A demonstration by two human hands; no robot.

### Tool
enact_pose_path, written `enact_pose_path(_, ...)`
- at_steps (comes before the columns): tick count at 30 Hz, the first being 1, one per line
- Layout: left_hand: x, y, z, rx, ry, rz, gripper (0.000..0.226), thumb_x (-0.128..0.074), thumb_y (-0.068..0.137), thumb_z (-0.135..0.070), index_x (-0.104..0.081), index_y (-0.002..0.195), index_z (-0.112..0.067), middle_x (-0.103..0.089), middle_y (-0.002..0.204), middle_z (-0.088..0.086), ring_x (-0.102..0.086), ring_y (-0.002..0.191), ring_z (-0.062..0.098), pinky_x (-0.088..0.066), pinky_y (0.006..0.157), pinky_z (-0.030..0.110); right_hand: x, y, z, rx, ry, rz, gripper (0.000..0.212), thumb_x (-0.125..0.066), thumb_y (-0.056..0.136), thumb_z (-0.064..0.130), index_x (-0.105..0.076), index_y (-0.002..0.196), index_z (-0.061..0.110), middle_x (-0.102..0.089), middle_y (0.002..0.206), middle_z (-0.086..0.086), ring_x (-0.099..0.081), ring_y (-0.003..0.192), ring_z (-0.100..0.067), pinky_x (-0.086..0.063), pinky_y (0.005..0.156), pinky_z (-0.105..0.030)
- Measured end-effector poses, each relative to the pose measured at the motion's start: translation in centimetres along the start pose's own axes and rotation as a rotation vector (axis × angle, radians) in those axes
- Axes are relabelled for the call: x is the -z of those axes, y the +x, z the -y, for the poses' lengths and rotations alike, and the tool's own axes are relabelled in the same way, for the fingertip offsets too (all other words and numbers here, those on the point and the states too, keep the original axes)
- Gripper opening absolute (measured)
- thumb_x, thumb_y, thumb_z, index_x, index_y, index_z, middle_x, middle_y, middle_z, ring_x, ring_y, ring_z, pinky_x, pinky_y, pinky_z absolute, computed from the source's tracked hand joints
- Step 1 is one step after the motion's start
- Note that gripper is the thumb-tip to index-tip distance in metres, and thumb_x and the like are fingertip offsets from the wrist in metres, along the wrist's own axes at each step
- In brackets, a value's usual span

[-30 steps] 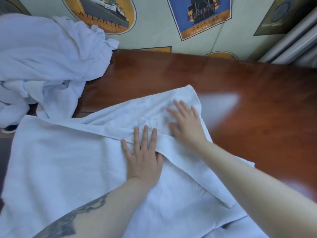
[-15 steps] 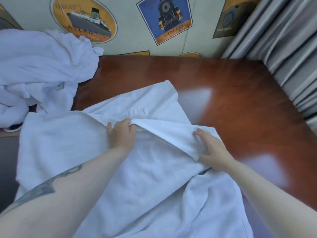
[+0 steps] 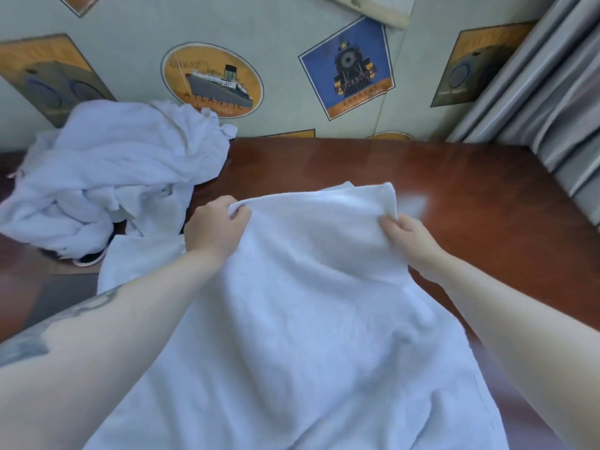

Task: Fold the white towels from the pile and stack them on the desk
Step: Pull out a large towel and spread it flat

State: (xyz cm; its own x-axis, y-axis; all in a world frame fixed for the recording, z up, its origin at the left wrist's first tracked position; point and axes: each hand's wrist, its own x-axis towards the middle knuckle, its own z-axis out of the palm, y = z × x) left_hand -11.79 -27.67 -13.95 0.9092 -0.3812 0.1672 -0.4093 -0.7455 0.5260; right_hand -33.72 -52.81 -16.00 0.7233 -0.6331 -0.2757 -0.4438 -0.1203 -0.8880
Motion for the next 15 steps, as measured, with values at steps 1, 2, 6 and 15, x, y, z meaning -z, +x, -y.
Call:
enact_pose_path(1,-0.1,0.8,0.3,-0.001,0.014,0.004,0.03,-0.039,0.081,-0.039,-0.047,0.069,-0.012,-0.052,0.064,0.005,-0.05,0.071,0.036,-0.045,0.061,0.038,-0.5,1.0,0.8,0.009,0.011,-0.006,0.026,-0.049,0.099,0.038,-0.066,0.094,0.019,-0.069,0.089,0.004,-0.064,0.075,-0.009,-0.049,0.066,-0.028)
enact_pose_path(2,-0.3,1.6,0.5,-0.007,0.031,0.02,0.029,-0.039,0.084,-0.038,-0.048,0.071,-0.013,-0.054,0.067,0.005,-0.051,0.072,0.035,-0.046,0.063,0.039,-1.1,1.9,1.3,0.014,-0.007,-0.01,0.024,-0.047,0.1,0.034,-0.065,0.093,0.02,-0.067,0.085,0.007,-0.062,0.069,-0.005,-0.048,0.06,-0.023)
enact_pose_path(6,-3.2,3.3,1.6,0.02,0.087,0.137,0.029,-0.042,0.098,-0.036,-0.056,0.084,-0.015,-0.062,0.086,0.006,-0.057,0.086,0.034,-0.041,0.065,0.036,-4.0,5.7,1.1,0.026,-0.209,-0.039,0.025,-0.039,0.104,0.026,-0.059,0.101,0.011,-0.06,0.091,-0.001,-0.054,0.082,-0.018,-0.038,0.063,-0.028)
enact_pose_path(15,-8.6,4.6,4.2,0.15,-0.025,0.253,0.029,-0.043,0.102,-0.032,-0.057,0.094,-0.009,-0.063,0.097,0.013,-0.055,0.095,0.036,-0.044,0.078,0.041,-6.0,14.1,1.3,-0.135,-0.509,-0.255,0.029,-0.031,0.102,0.023,-0.054,0.106,0.006,-0.058,0.104,-0.014,-0.05,0.091,-0.028,-0.029,0.069,-0.03)
